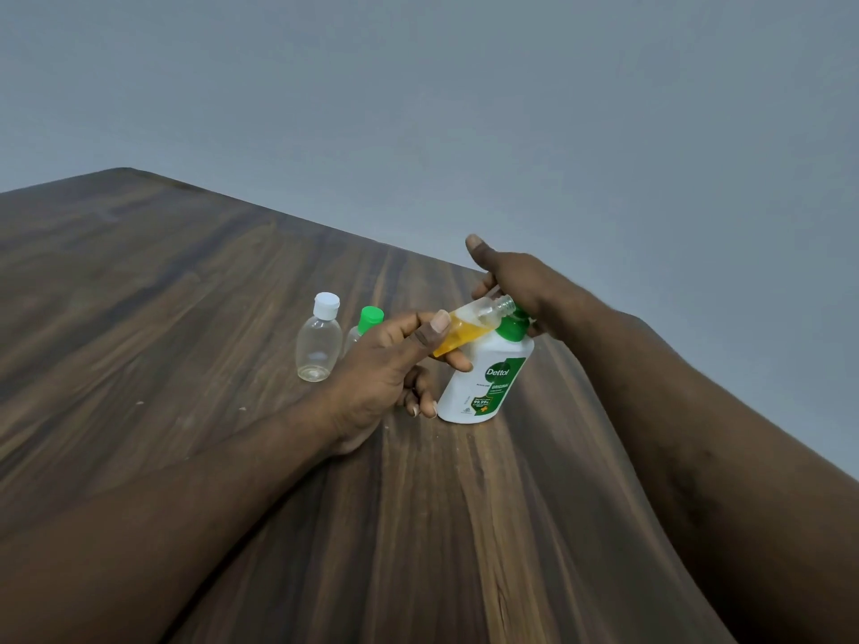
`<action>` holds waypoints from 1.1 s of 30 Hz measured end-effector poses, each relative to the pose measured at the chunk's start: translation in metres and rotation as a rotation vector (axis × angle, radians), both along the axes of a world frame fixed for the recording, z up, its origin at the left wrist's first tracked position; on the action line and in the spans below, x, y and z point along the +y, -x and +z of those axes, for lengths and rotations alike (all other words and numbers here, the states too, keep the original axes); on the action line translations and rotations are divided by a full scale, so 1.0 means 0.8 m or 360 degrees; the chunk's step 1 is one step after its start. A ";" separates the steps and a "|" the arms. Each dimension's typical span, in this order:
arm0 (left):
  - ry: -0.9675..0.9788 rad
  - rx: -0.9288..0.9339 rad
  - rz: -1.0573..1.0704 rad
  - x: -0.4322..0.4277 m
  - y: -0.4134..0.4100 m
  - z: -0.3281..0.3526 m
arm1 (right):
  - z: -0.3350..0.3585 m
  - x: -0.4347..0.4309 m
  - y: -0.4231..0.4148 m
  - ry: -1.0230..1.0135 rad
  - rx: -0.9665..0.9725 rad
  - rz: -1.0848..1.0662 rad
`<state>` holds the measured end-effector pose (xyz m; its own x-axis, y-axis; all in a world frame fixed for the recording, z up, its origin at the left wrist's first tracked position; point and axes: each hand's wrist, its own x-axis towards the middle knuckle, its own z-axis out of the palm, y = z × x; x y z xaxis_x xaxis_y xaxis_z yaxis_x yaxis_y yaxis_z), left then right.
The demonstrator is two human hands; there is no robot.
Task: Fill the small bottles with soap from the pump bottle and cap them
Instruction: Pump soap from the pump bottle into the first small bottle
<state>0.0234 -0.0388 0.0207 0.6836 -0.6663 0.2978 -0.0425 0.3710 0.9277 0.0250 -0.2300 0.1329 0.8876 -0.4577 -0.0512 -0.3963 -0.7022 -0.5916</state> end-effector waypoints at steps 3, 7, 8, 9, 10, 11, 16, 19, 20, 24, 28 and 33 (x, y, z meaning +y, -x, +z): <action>-0.0014 0.0022 0.0004 0.000 0.000 -0.001 | -0.003 -0.001 -0.004 0.0051 -0.0012 -0.0005; -0.0002 0.0016 0.0003 0.001 -0.001 -0.001 | -0.006 -0.003 -0.004 0.0055 -0.0039 -0.0020; 0.0001 0.0015 0.0000 0.001 -0.001 0.000 | -0.003 -0.002 -0.002 0.0037 -0.0057 -0.0021; 0.0004 0.0013 -0.0006 0.001 -0.001 0.000 | 0.003 -0.001 0.000 0.0004 -0.0076 -0.0024; 0.0009 0.0010 -0.0013 0.001 -0.001 0.000 | 0.011 0.000 0.002 -0.0020 -0.0095 -0.0028; 0.0016 0.0005 -0.0018 0.000 -0.001 0.001 | 0.020 0.000 0.003 -0.0019 -0.0111 -0.0029; 0.0025 -0.0015 -0.0011 -0.001 -0.001 0.002 | 0.025 -0.002 0.002 0.0038 -0.0096 -0.0026; 0.0014 -0.0001 -0.0008 0.000 -0.002 0.002 | 0.005 0.001 0.001 0.0008 -0.0019 -0.0021; 0.0007 0.0003 -0.0006 0.001 -0.003 0.002 | 0.001 0.001 0.001 0.0007 -0.0013 -0.0020; -0.0012 0.0004 -0.0006 0.001 -0.001 0.000 | -0.004 -0.001 -0.002 0.0019 -0.0030 -0.0031; -0.0020 -0.0002 -0.0002 0.001 -0.003 0.000 | -0.002 0.001 0.001 0.0026 -0.0094 -0.0037; -0.0003 -0.0020 -0.0018 0.000 0.001 0.003 | 0.028 -0.003 0.006 -0.0040 -0.0114 -0.0033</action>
<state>0.0230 -0.0386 0.0231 0.6721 -0.6746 0.3054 -0.0501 0.3700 0.9277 0.0205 -0.2321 0.1550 0.8799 -0.4752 0.0005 -0.3663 -0.6787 -0.6366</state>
